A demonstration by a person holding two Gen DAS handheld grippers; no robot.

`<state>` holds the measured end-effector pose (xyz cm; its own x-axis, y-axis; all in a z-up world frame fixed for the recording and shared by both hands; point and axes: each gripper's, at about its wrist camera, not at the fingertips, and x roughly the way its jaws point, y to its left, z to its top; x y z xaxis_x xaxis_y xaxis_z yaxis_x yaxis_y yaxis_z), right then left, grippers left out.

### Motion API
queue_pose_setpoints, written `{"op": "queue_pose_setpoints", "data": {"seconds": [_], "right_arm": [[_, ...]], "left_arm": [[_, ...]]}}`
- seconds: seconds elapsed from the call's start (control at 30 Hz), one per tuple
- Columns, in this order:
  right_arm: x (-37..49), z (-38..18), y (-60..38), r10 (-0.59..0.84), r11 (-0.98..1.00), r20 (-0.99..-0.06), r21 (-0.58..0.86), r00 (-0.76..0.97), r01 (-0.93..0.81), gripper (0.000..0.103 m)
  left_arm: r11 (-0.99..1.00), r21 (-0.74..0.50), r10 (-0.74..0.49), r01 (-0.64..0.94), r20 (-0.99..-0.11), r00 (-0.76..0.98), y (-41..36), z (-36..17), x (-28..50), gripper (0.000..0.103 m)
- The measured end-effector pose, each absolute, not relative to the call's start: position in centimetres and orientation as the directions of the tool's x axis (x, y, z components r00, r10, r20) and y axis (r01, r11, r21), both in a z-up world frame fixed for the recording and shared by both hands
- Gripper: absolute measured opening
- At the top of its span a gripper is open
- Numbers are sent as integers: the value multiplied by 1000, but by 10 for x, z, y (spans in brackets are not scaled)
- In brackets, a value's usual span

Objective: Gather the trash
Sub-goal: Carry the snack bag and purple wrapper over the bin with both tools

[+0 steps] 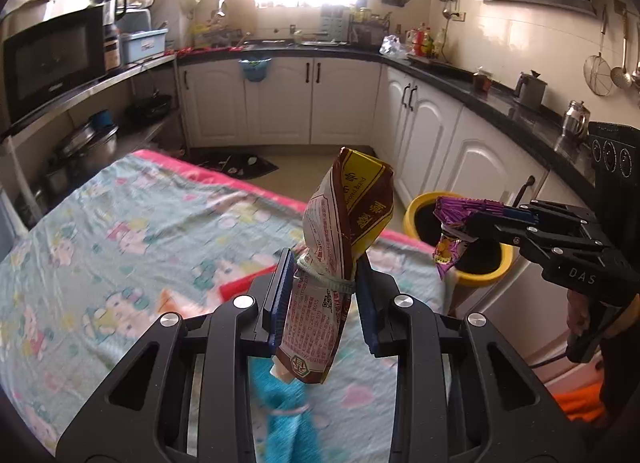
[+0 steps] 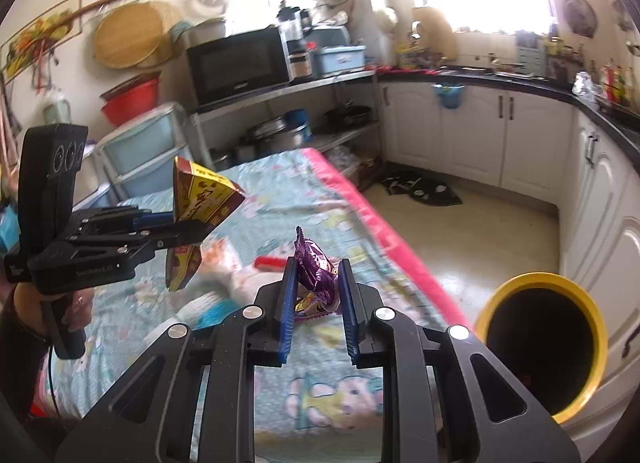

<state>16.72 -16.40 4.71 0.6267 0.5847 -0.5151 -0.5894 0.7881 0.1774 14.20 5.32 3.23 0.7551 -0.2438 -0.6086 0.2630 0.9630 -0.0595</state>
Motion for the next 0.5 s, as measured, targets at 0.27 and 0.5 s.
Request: {"op": "queue_pose_setpoints", "data": {"seconds": [0.27,0.5], "right_arm": [[187,55,-219,513,852,-483,192,709,-486,15],[204,60,-272,426,905,-459,204,779,-375,15]], "left_arm": [[941,-86,-311,326,-596,740,-1,39,174,23],[912,-125,-383,391,-599,703,-51,35,207,23]]}}
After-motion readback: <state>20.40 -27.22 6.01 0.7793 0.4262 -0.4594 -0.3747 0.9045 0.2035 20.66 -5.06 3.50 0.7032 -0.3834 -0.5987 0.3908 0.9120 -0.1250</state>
